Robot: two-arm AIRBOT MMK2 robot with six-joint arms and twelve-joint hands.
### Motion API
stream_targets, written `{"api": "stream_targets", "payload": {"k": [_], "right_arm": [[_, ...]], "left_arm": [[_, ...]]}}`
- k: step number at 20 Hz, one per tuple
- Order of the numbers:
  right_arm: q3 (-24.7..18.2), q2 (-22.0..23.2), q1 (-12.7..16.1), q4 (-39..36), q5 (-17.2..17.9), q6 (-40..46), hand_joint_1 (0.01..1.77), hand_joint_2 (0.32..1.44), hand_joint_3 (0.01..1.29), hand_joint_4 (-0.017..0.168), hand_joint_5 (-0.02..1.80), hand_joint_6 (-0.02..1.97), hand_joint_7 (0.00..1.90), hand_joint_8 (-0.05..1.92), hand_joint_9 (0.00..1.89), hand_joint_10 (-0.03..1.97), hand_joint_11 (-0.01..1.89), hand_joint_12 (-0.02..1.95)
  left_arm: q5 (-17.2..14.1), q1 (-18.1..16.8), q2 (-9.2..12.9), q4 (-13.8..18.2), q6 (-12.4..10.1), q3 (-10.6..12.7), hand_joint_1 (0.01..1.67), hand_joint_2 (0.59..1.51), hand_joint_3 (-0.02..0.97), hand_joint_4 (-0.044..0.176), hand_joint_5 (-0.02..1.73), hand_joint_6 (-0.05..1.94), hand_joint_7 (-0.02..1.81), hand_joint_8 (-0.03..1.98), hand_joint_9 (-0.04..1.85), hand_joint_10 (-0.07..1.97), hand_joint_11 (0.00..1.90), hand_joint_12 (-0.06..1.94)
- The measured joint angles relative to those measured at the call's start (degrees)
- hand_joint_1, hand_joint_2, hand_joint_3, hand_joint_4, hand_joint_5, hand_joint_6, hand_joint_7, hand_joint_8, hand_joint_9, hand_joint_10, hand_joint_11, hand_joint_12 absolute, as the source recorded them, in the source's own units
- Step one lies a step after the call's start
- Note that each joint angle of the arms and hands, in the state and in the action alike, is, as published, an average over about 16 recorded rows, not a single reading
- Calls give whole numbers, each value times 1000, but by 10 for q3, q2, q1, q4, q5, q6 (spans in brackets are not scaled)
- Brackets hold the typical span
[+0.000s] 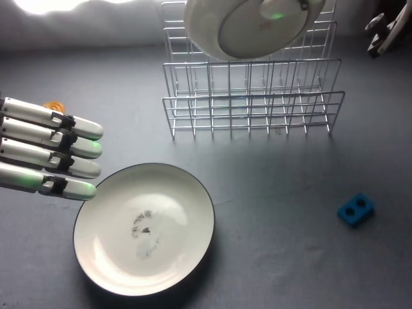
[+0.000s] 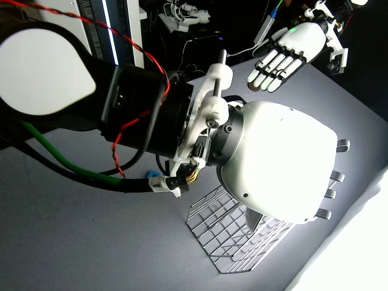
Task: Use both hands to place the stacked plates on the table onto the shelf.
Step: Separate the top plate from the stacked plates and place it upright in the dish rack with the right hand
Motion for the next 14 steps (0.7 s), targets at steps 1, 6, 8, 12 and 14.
{"api": "stream_targets", "payload": {"k": [1,6,8,12,14], "right_arm": [[1,-2,-1,1,-2,2,1232,952,13,25,1064,755,1185,627,1367,18,934,977],[7,-9,-6,6,-16,13,1234,952,13,24,1059,767,1177,643,1366,17,921,976],[9,-11,-7,9,-21,17,1235,953,13,24,1056,773,1173,648,1361,16,915,973],[14,-15,-12,13,-30,23,1237,954,13,24,1050,785,1169,650,1356,16,903,966],[17,-18,-14,15,-33,24,1238,954,13,23,1047,791,1168,653,1356,17,894,968]], "left_arm": [[0,-7,-1,7,-1,1,15,1121,15,6,68,14,82,-2,42,7,15,0],[-1,-18,-5,26,-1,6,15,1121,15,6,68,14,82,-2,37,7,16,0],[0,-14,-6,23,-1,6,16,1121,15,6,68,14,82,-2,36,7,15,-1],[7,3,-8,6,-1,0,15,1121,15,6,68,14,81,-2,33,7,15,-1],[13,14,-8,-5,0,-4,15,1122,14,6,67,14,77,-2,30,7,15,-1]]}}
